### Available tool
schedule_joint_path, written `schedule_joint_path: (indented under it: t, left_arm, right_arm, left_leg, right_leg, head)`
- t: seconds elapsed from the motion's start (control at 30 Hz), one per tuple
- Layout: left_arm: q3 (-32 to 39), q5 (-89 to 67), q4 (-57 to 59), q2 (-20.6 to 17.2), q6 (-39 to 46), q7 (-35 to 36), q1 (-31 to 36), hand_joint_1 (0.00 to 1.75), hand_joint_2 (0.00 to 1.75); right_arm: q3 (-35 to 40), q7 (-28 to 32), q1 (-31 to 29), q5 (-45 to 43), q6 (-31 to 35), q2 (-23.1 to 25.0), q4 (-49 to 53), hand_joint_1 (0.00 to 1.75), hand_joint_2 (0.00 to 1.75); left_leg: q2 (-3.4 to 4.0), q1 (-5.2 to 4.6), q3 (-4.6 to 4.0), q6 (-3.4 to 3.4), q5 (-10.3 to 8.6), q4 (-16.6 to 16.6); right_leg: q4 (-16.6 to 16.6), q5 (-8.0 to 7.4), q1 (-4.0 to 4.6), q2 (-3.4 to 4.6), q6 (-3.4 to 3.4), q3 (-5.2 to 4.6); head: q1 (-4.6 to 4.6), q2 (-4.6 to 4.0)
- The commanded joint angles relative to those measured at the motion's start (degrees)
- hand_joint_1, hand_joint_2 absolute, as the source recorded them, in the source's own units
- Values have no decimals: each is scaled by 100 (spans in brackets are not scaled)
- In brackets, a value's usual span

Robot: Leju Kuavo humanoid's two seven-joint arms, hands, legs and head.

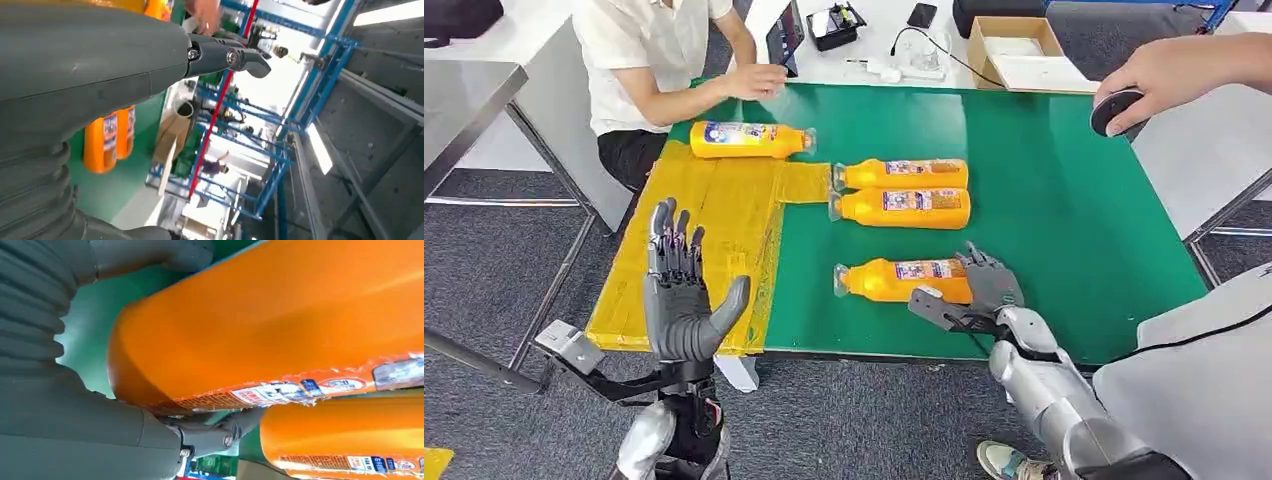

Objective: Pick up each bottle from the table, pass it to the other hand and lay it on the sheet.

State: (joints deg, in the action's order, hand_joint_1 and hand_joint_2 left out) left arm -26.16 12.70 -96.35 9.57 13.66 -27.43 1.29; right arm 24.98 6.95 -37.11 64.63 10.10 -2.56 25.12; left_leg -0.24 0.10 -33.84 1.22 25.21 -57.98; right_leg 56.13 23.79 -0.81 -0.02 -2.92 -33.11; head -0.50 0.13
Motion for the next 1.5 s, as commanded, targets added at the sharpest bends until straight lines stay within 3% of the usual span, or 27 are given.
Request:
schedule_joint_path:
  t: [0.03, 0.17, 0.4, 0.53, 0.63, 0.67, 0.77, 0.83, 1.0, 1.1, 1.23, 1.5]
  left_arm:
    - [-91, 42, 408, -173, -38, 37, 263, 0, 175]
    - [-105, 71, 524, -162, -93, 46, 322, 0, 175]
    - [-106, 72, 511, -162, -95, 40, 322, 0, 175]
    - [-111, -56, 627, -183, -15, 123, 270, 0, 175]
    - [-159, -430, 976, -245, 134, 159, 306, 0, 175]
    - [-220, -588, 1393, -324, 33, 697, 380, 0, 175]
    - [25, -586, 2100, -124, -165, 814, 245, 0, 175]
    - [21, -453, 2109, -75, -353, 835, 112, 0, 175]
    - [-13, -474, 1947, -85, -339, 887, 85, 0, 175]
    - [-30, 30, 1837, -78, -776, 1118, -85, 0, 175]
    - [-277, 825, 1741, -174, -1105, 1352, -270, 0, 175]
    - [-372, 732, 1867, -163, -939, 1315, -117, 0, 175]
  right_arm:
    - [261, -194, -236, -16, -528, -57, -758, 175, 175]
    - [206, -351, -208, -117, -1020, -136, -847, 175, 175]
    - [106, -223, -165, -249, -1007, -138, -814, 175, 175]
    - [-475, 745, 33, -1101, -872, 91, -489, 175, 175]
    - [-707, 1017, 160, -1529, -878, 293, -205, 175, 175]
    - [-833, 1326, 306, -1895, -918, 374, 78, 175, 175]
    - [-764, 1601, 846, -2464, -656, 494, 1209, 175, 175]
    - [-542, 1409, 1109, -2657, -606, 456, 1864, 175, 175]
    - [-415, 1325, 1100, -2805, -644, 361, 1907, 175, 175]
    - [-503, 1714, 1354, -3232, -175, 442, 2436, 175, 175]
    - [-217, 1626, 1765, -3423, 38, 464, 3423, 175, 175]
    - [-8, 1659, 1791, -3554, 72, 533, 3506, 175, 175]
  left_leg:
    - [-12, 2, 15, -8, -1, 7]
    - [-20, 5, 20, -7, -2, 10]
    - [-18, 3, 35, -5, -3, 9]
    - [-15, 3, 42, -6, -3, 11]
    - [-3, 5, 51, -9, -3, 18]
    - [0, 4, 48, -7, 0, 12]
    - [23, 3, 61, -12, -3, 30]
    - [16, 2, 54, -10, -1, 21]
    - [11, 6, 7, -5, 4, 4]
    - [6, 6, 1, -5, 7, 5]
    - [10, 1, 0, -7, 14, 5]
    - [3, 1, -26, -7, 5, 4]
  right_leg:
    - [-7, 4, 3, -14, 13, 19]
    - [-12, 4, 6, -22, 13, 26]
    - [-12, 2, 4, -17, 9, 38]
    - [-14, 1, 4, -15, 10, 43]
    - [-20, -2, 6, -3, 14, 49]
    - [-14, 0, 5, 1, 11, 47]
    - [-25, -9, 4, 13, 18, 49]
    - [-17, -4, 4, 6, 17, 43]
    - [2, 1, 6, 9, 10, 0]
    - [-1, 5, 5, 4, 12, 2]
    - [-1, 10, 0, 11, 13, 2]
    - [-2, 4, 1, 3, 10, -25]
  head:
    - [-2, 0]
    - [-2, 0]
    - [0, 0]
    - [-2, 0]
    - [-2, 0]
    - [2, 0]
    - [-4, 0]
    - [0, 0]
    - [-7, 0]
    - [-2, 0]
    - [0, 0]
    - [-2, 0]
